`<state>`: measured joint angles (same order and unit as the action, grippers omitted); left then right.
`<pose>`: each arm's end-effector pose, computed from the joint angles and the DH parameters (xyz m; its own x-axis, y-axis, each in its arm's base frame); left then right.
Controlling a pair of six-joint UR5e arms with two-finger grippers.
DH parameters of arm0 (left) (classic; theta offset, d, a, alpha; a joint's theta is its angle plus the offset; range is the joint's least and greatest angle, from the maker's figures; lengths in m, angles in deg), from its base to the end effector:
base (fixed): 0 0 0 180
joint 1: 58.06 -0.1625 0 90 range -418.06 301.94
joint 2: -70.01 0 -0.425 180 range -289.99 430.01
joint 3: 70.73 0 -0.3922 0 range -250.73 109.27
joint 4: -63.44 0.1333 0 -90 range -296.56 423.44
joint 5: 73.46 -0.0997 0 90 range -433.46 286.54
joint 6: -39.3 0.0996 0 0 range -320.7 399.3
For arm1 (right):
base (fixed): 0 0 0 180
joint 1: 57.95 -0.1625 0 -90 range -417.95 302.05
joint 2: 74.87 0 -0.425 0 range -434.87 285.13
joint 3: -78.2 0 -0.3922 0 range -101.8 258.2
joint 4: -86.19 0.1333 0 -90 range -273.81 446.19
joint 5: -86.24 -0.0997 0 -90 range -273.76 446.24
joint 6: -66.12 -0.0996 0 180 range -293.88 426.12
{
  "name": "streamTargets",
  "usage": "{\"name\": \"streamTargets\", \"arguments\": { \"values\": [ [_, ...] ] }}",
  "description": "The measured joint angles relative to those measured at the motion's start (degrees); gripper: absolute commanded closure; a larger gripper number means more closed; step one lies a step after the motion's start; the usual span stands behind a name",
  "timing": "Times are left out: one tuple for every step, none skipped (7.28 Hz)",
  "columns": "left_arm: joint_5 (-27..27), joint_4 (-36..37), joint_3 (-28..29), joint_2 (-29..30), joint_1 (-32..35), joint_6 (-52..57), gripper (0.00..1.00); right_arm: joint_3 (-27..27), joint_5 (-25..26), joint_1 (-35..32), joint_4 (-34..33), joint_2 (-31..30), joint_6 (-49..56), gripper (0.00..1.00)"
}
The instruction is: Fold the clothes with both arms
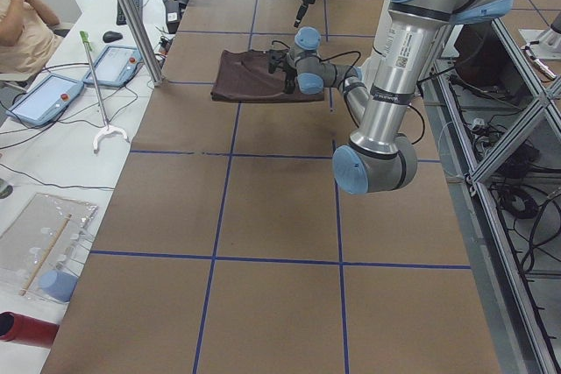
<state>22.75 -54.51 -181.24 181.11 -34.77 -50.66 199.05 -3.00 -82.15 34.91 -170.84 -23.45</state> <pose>0.4786 -0.3394 0.2397 0.3210 -0.1374 -0.9371 0.2997 0.9533 -0.0371 -0.3508 -0.3053 0.3752 0.4087 0.1755 0.8956 -0.4177 0.9085 0.0126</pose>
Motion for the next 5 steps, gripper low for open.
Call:
{"name": "streamTargets", "arguments": {
  "values": [
    [-5.7, 0.3, -0.6, -0.3, -5.6, -8.6, 0.23, 0.1, 0.3, 0.0, 0.3, 0.0, -2.2, 0.00],
    [-10.4, 0.5, -0.3, -0.4, -10.1, -14.8, 0.30, 0.1, 0.6, 0.0, 0.4, 0.0, -3.0, 0.00],
    [-13.1, 0.6, 0.4, -0.3, -13.0, -18.2, 0.32, 0.1, 0.7, 0.0, 0.4, 0.1, -3.3, 0.00],
    [-14.1, 0.6, 1.3, -0.2, -14.2, -19.4, 0.32, 0.1, 0.8, 0.0, 0.4, 0.1, -3.3, 0.00],
    [-14.5, 0.6, 2.2, -0.1, -14.6, -19.6, 0.32, 0.1, 1.0, 0.0, 0.4, 0.0, -3.3, 0.00]
  ]
}}
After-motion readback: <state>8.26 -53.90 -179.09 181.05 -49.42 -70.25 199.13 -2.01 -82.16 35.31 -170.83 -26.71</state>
